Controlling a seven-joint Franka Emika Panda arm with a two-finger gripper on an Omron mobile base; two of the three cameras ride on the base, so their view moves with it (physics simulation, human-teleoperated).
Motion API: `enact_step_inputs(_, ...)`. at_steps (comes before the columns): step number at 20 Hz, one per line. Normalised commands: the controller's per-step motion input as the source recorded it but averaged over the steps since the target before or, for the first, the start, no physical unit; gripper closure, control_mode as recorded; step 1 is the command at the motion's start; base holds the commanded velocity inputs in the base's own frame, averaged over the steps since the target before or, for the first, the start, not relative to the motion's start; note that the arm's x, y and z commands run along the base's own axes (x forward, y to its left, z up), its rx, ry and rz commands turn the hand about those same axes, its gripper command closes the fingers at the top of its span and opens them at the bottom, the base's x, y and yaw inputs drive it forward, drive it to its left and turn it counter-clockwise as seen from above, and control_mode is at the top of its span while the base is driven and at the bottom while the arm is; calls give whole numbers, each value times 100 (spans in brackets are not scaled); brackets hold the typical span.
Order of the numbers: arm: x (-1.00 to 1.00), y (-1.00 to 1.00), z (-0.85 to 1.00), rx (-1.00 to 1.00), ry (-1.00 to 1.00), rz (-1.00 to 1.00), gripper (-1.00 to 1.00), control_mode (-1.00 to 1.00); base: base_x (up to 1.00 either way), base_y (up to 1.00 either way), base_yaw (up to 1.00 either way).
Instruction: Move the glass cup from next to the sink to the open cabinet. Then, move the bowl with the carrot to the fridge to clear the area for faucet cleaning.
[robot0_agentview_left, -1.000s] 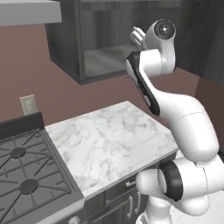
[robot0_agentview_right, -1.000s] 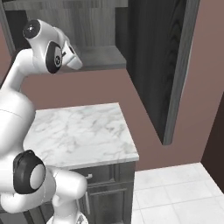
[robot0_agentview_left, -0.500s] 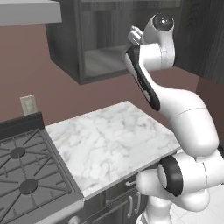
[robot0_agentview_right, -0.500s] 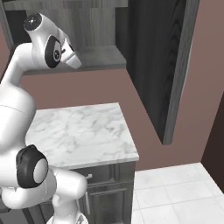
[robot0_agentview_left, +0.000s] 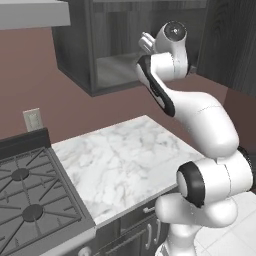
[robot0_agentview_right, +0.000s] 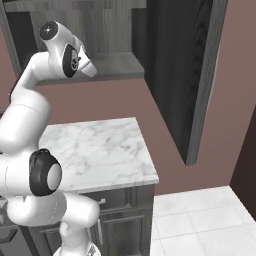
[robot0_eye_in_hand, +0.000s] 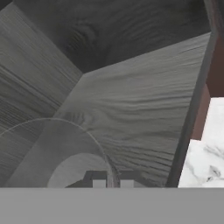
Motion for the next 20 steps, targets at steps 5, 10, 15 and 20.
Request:
enact_step_inputs(5, 49, 26, 0, -1, 5, 0, 100, -100, 0, 0, 0)
enact_step_inputs(10, 28, 24, -8, -6, 5, 0, -100, -100, 0, 0, 0)
enact_step_inputs(15, 2, 14, -12, -5, -1, 0, -100, -100, 0, 0, 0)
enact_step_inputs(20, -3, 0, 0, 0, -18, 0, -100, -100, 0, 0, 0)
